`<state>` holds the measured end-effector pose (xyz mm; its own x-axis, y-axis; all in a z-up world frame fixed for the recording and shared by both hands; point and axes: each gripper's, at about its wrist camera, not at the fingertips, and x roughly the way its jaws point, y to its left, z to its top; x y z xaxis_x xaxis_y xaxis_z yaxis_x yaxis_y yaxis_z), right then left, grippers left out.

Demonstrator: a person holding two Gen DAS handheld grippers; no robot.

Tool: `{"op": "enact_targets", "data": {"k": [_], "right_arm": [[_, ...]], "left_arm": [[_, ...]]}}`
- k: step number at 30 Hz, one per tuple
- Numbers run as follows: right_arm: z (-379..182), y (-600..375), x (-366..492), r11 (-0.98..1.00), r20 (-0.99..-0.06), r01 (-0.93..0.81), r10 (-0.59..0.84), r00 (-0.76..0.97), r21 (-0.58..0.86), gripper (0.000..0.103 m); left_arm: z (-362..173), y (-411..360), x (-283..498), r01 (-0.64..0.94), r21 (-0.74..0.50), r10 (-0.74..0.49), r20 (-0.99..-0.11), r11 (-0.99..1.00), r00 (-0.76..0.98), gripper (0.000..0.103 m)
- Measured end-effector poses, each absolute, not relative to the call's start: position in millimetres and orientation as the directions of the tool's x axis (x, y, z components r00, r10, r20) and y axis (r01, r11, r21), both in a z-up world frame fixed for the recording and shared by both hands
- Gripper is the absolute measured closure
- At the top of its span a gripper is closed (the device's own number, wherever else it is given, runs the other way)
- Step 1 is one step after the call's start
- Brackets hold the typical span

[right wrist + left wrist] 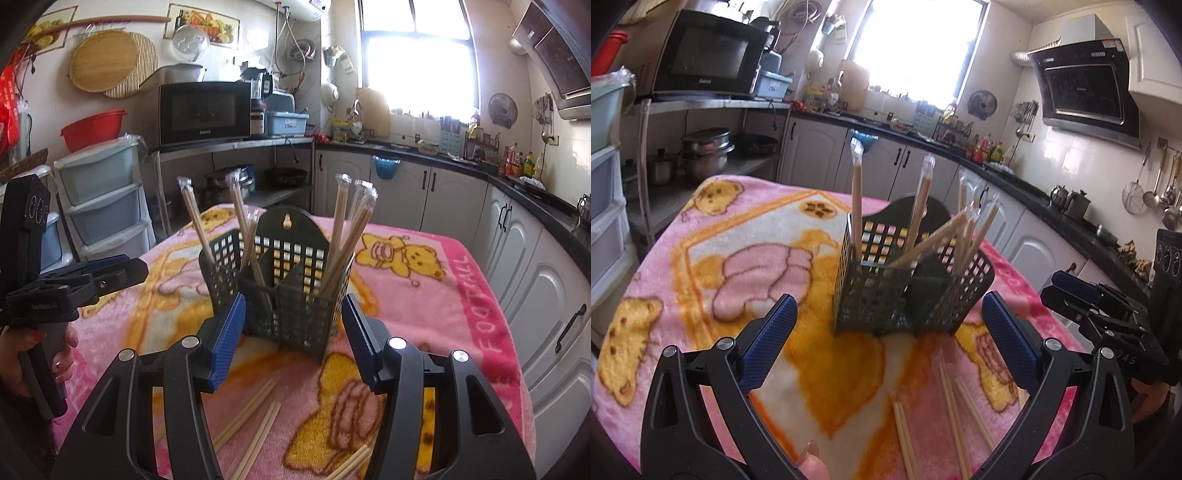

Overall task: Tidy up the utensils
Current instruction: 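Move the left gripper down to another wrapped chopstick pair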

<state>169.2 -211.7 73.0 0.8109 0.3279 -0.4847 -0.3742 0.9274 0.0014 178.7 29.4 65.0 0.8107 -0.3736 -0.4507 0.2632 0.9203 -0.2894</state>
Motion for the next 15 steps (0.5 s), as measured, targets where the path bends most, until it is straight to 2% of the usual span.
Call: {"op": "enact_targets", "data": {"k": [15], "right_arm": [[35.2, -203.1, 162.8, 0.912, -0.580, -0.409, 0.343, 0.739, 0.018, 0.051]], "left_arm": [[34.5, 28.6, 177.5, 0.239, -0.291, -0.363, -0.522, 0.926, 0.771, 0.011]]}}
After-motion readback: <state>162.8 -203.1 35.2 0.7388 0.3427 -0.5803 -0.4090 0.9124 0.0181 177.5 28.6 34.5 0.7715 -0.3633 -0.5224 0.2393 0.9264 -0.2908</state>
